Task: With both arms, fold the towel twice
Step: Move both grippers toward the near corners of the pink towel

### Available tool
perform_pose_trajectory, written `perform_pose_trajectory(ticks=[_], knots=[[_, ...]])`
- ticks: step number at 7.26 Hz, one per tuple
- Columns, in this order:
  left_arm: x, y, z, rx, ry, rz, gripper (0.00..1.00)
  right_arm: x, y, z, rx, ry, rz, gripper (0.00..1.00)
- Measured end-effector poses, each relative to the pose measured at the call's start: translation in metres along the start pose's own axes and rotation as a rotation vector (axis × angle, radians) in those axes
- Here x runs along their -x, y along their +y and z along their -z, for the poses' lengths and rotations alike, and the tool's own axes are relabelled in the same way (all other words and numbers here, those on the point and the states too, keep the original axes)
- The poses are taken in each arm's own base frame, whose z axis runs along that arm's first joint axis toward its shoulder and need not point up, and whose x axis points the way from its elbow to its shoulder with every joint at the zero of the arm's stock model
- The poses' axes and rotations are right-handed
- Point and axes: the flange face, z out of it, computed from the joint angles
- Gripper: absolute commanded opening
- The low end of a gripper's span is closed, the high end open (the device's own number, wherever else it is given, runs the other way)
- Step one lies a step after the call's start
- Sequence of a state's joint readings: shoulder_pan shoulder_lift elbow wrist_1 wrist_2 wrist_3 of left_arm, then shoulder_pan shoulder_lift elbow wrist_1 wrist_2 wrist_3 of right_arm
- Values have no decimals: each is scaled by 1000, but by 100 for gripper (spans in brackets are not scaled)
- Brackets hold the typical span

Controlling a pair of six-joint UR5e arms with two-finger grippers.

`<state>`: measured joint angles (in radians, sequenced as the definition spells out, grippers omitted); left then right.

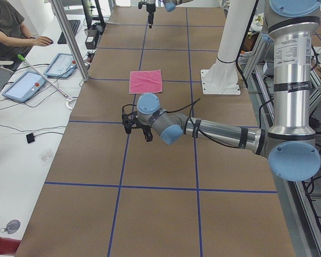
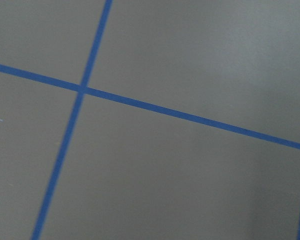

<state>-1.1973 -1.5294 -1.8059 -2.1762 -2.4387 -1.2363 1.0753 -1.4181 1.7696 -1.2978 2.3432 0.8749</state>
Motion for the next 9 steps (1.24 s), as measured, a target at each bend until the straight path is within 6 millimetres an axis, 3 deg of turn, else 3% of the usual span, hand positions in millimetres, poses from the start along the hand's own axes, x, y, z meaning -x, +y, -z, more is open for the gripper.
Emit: perform_pose_trajectory(ticks=[1,2,4,5,6,7,8,9], knots=[[-45,17,-28,10,2,57,100,46,10,-11,-1,-12,-58,99],[-76,35,-51,11,2,80,100,94,24,-26,-21,-12,-112,99],[-134,67,-83,41,8,70,100,186,74,-65,-100,-10,-180,99],[-169,81,-93,60,-1,100,100,218,97,-77,-118,-26,-205,99],[-204,108,-107,68,-12,160,100,240,114,-86,-117,-41,-240,99],[-231,147,-133,59,-27,188,100,256,128,-96,-113,-47,-269,99],[-254,179,-158,50,-46,191,100,267,136,-104,-116,-49,-298,98],[-276,199,-173,45,-58,187,100,277,139,-110,-116,-52,-336,98]])
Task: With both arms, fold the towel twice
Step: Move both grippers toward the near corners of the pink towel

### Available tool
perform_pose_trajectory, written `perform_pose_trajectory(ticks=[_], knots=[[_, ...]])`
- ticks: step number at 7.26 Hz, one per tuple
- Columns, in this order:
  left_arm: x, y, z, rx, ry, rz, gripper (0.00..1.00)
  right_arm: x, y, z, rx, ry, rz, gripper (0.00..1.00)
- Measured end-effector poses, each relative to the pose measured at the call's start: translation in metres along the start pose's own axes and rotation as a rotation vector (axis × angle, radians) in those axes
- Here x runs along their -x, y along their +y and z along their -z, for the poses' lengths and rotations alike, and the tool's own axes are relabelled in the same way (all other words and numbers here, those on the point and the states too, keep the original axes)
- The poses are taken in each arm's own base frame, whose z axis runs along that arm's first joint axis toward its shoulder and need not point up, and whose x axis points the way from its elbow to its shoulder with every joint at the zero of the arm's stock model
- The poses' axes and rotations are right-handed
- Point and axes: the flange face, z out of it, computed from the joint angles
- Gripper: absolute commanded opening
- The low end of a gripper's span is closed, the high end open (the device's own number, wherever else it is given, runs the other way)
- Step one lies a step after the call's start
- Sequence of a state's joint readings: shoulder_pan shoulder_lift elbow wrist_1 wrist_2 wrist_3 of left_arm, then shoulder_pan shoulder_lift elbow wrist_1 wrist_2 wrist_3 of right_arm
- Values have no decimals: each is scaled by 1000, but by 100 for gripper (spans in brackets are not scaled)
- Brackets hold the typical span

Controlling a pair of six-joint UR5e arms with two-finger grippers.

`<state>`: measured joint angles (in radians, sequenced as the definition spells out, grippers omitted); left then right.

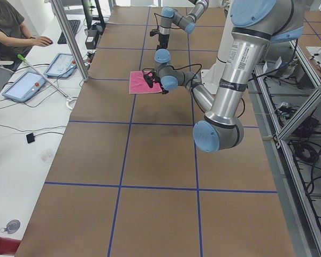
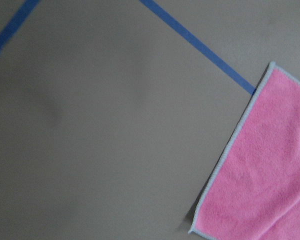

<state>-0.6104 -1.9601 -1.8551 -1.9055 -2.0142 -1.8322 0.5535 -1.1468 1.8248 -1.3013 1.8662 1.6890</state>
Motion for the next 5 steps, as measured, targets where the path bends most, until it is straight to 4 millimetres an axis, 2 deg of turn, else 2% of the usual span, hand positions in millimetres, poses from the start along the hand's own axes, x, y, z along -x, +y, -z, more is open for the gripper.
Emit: perform_pose_trajectory(ticks=[1,3,4,5], knots=[[-14,11,-8,-4,-6,1,100,7,4,-8,-3,4,-39,96],[-27,17,-15,-8,-9,4,100,24,14,-27,-28,4,-124,85],[-33,18,-18,-9,-8,5,100,30,19,-34,-42,-13,-165,86],[-40,19,-21,-8,-6,10,100,31,23,-41,-46,-28,-189,100]])
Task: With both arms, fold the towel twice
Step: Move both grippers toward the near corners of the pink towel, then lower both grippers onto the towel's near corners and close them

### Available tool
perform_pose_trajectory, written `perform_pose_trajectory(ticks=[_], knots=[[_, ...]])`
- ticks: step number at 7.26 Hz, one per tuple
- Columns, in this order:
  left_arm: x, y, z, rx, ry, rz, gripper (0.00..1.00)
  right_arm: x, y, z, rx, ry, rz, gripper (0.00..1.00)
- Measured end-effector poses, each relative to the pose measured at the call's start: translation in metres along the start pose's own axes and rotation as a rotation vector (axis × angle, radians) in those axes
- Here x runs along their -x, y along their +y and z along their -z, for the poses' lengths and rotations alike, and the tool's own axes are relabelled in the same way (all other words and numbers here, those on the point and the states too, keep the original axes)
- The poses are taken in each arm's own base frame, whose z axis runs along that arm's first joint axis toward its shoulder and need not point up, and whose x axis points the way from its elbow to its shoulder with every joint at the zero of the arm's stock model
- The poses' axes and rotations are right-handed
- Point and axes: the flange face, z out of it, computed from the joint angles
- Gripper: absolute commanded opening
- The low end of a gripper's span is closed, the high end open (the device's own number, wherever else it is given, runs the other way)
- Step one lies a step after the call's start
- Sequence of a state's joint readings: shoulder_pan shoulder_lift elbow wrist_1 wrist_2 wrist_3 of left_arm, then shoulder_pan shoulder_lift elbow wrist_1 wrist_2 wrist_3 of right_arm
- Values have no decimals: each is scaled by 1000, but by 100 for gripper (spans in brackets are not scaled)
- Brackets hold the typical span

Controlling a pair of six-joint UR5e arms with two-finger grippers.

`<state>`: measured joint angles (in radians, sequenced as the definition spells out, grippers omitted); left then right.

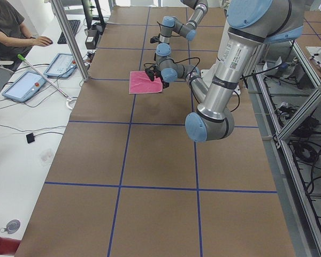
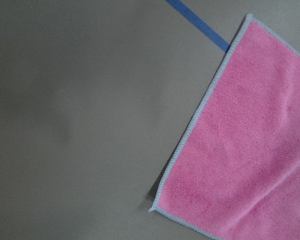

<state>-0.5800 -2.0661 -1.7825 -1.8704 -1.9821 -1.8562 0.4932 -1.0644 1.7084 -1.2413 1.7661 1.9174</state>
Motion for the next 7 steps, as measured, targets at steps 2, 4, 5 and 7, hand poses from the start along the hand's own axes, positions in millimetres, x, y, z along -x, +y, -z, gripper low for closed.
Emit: perform_pose_trajectory(ticks=[2,4,5,7], knots=[[-8,1,-3,0,2,13,100,-4,2,-11,2,-7,-16,98],[-10,2,-4,1,2,15,100,-10,1,-24,-3,14,-24,85],[-11,2,-4,2,3,14,100,-11,2,-28,-2,20,-31,78],[-11,2,-5,2,2,15,100,-12,5,-31,0,25,-51,73]])
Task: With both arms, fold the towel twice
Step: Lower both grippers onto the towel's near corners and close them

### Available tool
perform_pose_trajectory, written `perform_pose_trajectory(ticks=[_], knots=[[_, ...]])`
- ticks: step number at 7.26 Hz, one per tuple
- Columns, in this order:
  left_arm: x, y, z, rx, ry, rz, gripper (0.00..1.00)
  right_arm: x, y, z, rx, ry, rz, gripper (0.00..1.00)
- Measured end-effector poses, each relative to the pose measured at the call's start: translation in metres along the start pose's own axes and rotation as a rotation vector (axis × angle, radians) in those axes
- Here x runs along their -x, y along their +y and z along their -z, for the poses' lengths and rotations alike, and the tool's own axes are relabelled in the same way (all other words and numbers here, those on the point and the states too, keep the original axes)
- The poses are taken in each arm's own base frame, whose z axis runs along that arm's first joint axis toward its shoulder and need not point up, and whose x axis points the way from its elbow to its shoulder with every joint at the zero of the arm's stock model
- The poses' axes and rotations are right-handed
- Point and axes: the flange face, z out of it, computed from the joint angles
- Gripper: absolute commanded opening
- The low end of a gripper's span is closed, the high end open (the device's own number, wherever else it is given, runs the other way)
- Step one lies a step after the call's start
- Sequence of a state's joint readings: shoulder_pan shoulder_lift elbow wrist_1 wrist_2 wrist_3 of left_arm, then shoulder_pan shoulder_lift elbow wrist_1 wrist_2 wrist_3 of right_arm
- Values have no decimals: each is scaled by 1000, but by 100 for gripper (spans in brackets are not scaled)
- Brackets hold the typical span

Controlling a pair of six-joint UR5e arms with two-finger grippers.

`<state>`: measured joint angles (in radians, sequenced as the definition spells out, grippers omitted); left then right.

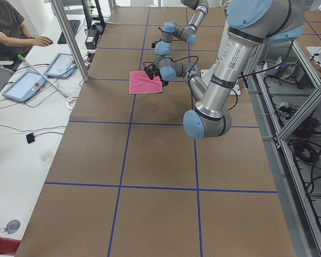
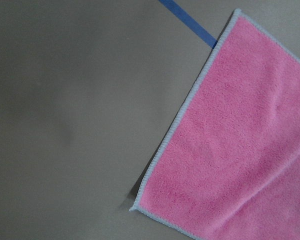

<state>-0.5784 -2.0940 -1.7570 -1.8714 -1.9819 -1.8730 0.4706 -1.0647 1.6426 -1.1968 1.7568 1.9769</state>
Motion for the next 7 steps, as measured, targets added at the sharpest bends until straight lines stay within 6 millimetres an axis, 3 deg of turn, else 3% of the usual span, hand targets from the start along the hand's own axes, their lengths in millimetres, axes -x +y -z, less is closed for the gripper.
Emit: perform_pose_trajectory(ticks=[5,7], knots=[[1,-2,-1,-2,-3,0,100,-5,-3,-7,-5,16,-5,59],[0,-2,-1,-2,-3,0,100,-5,-3,-8,-5,17,-7,44]])
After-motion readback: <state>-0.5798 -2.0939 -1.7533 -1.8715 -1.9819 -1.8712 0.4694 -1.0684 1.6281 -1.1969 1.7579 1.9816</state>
